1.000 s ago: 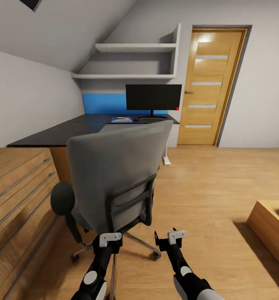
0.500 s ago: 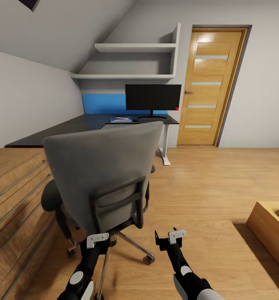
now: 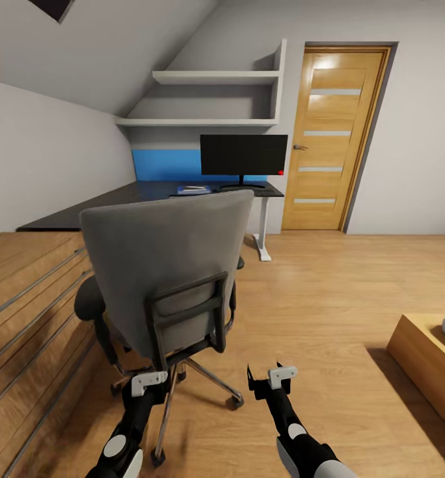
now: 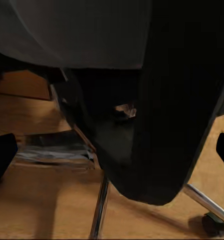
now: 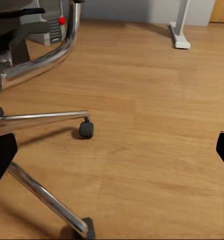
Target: In the bedroom, organize the workspace by keeping the computer under the desk, ensuring the monitor is on the desk, placing the keyboard on the desk next to the monitor, placing the mouse on the desk next to the keyboard, moving the folder from the swivel chair onto the desk next to the mouse, stacking the notebook on top of the folder with the pen on top of the notebook, and positioning the swivel chair next to the desk.
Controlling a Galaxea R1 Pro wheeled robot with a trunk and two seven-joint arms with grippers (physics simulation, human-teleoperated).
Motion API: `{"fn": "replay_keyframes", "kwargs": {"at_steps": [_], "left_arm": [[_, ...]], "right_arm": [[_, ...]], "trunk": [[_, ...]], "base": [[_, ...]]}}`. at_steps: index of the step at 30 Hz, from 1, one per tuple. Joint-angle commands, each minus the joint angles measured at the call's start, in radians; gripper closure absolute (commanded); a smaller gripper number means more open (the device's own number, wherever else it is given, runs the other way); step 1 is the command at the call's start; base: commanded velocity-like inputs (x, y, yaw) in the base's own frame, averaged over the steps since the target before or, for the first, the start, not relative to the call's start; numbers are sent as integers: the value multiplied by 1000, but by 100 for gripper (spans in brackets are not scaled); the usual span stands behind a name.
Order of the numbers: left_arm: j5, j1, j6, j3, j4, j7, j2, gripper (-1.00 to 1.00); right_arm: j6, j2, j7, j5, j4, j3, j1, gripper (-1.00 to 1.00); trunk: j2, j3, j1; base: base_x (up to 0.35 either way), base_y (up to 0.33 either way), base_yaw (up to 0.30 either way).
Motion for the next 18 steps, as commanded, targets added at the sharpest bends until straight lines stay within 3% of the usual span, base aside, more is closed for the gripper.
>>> {"fn": "replay_keyframes", "kwargs": {"at_steps": [1, 9, 12, 15, 18], "left_arm": [[9, -1, -5, -3, 1, 6, 1, -100], [13, -1, -6, -2, 2, 7, 1, -100], [45, -1, -6, 16, 4, 10, 4, -100], [89, -1, -6, 105, 6, 10, 8, -100], [107, -1, -1, 239, 6, 4, 9, -100]], "right_arm": [[-3, 1, -3, 11, 1, -6, 0, -100], [-4, 1, -2, 11, 2, -6, 0, -100], [-4, 1, -2, 11, 2, -6, 0, -100], [-4, 1, -2, 12, 1, -6, 0, -100], [-3, 1, -3, 12, 1, -6, 0, -100]], "trunk": [[0, -1, -1], [0, -1, -1], [0, -1, -1], [0, -1, -1], [0, -1, -1]], "base": [[-261, 0, 0], [-166, 0, 0], [-33, 0, 0], [-10, 0, 0], [-4, 0, 0]]}}
